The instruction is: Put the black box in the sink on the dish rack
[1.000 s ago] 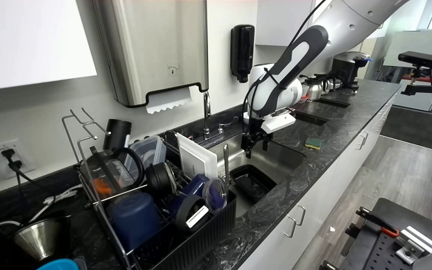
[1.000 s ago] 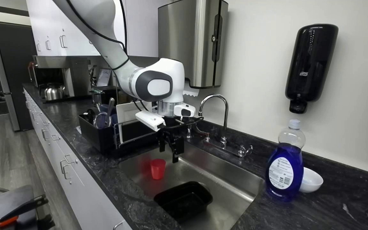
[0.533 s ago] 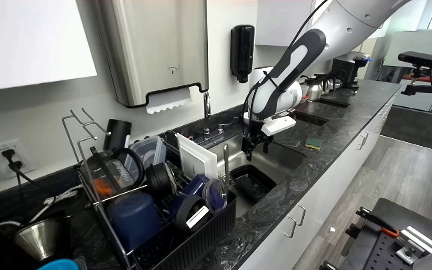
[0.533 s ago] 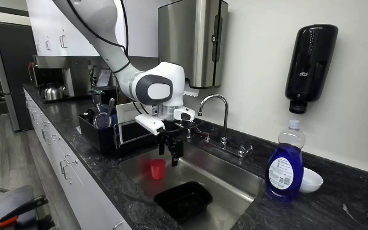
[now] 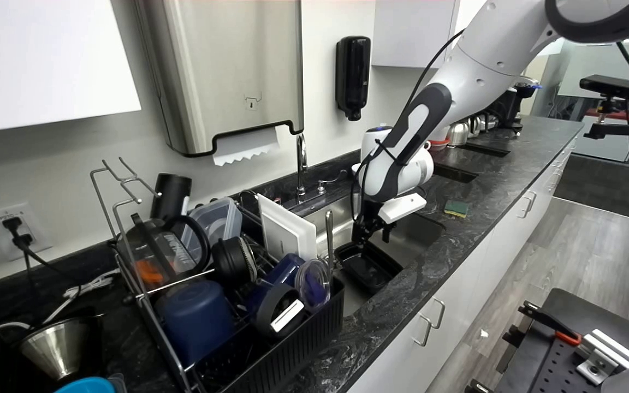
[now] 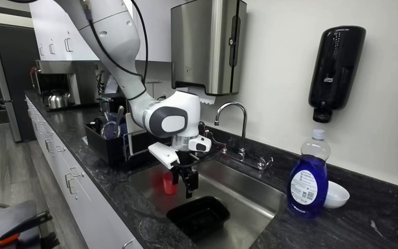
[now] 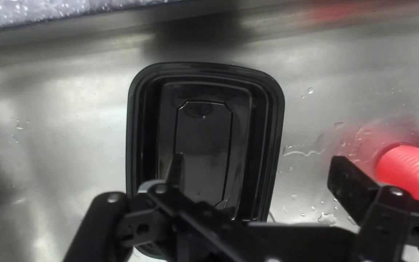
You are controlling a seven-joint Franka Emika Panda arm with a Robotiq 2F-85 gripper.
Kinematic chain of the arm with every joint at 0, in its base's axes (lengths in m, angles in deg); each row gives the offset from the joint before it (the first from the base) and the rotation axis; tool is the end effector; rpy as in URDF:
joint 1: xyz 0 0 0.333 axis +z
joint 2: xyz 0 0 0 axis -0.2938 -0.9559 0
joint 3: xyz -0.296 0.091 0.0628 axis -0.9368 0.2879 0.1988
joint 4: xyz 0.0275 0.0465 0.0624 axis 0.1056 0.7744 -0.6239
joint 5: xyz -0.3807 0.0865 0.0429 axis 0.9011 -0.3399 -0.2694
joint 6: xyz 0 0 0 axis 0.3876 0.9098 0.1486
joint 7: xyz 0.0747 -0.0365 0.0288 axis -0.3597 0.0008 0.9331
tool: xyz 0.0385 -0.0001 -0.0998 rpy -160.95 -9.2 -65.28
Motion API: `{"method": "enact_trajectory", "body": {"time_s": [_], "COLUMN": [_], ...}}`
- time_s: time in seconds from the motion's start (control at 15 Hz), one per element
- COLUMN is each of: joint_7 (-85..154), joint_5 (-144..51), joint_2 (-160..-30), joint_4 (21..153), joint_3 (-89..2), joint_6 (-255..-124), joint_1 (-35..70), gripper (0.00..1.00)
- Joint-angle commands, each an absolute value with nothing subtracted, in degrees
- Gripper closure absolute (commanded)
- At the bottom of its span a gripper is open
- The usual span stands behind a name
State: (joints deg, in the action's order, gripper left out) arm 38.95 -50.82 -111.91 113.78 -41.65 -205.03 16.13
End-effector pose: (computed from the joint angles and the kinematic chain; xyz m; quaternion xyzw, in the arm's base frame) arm 0.5754 -0.0319 0.1383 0.9991 -0.0381 -0.0208 0.0031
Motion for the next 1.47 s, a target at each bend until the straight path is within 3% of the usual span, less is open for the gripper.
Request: {"method": "enact_trajectory", "body": {"time_s": [0.0,1.4], "joint_7": [38.8,29.0], "joint_5": [-51.6,-50.4], "joint_2": [-116.6,-141.3], "joint_4": [110.2,84.2], "joint_3": [-40.5,-45.0], "joint_6": [-207.2,-213.7], "joint_1": [15.3,21.3], "gripper": [0.00,0.00]}}
